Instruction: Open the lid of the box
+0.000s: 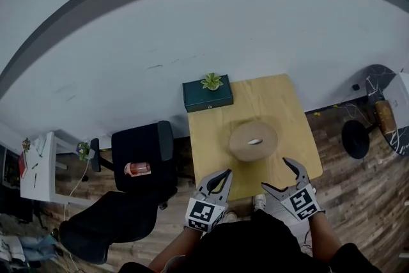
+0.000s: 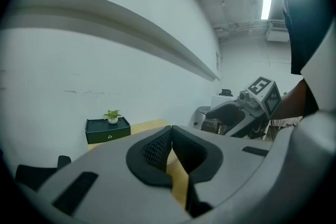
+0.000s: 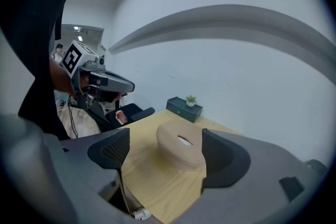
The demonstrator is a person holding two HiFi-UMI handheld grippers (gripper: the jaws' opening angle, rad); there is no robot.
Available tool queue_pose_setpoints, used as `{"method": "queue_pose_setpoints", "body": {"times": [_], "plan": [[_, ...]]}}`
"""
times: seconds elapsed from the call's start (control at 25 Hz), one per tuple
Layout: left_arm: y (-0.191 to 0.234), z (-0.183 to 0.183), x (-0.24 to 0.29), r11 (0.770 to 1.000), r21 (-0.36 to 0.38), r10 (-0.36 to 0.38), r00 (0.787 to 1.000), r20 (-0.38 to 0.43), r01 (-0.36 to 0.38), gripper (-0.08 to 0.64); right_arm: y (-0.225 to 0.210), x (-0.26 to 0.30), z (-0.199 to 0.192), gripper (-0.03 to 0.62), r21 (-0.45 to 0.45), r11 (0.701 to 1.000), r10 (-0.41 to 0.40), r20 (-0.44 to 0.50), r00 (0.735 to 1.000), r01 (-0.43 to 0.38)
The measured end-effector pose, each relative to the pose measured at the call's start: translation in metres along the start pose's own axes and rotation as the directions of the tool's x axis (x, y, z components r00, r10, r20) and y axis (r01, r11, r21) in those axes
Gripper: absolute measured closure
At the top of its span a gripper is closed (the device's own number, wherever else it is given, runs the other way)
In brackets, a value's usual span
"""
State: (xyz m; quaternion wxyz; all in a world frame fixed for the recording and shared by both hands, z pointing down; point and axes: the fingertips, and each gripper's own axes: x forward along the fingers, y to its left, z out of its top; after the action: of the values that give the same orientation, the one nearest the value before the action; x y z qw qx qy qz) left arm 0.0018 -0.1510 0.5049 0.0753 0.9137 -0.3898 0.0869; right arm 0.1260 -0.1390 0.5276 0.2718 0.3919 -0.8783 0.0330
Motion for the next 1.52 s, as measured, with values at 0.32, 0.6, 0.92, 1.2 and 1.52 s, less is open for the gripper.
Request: {"method": "queue_pose_setpoints", "body": {"times": [0.32,0.6,0.92,1.2,1.52], "plan": [[0.011,-0.008,0.021,0.993,-0.041,0.105,0.994,-0.038,-0.107,0.541,-0.016,0.040,-0.018,0.152,-0.170,0.964,0.185,-0.125,0.975,-0.204],[0.024,-0.023,0.026,0.979,-0.051,0.194,0.978,-0.083,-0.198,0.541,-0.009,0.075,-0.035,0.161,-0.230,0.895,0.335,-0.217,0.917,-0.382],[0.031,-0.035,0.036,0.942,-0.096,0.307,0.942,-0.136,-0.321,0.541,-0.017,0.097,-0.055,0.198,-0.308,0.803,0.427,-0.299,0.853,-0.510],[0.025,-0.042,0.032,0.912,-0.114,0.376,0.913,-0.156,-0.395,0.541,-0.026,0.107,-0.070,0.189,-0.365,0.714,0.461,-0.398,0.793,-0.598],[0.039,-0.040,0.034,0.907,-0.106,0.390,0.908,-0.150,-0.407,0.541,-0.023,0.130,-0.082,0.110,-0.278,0.691,0.483,-0.510,0.712,-0.668]]}}
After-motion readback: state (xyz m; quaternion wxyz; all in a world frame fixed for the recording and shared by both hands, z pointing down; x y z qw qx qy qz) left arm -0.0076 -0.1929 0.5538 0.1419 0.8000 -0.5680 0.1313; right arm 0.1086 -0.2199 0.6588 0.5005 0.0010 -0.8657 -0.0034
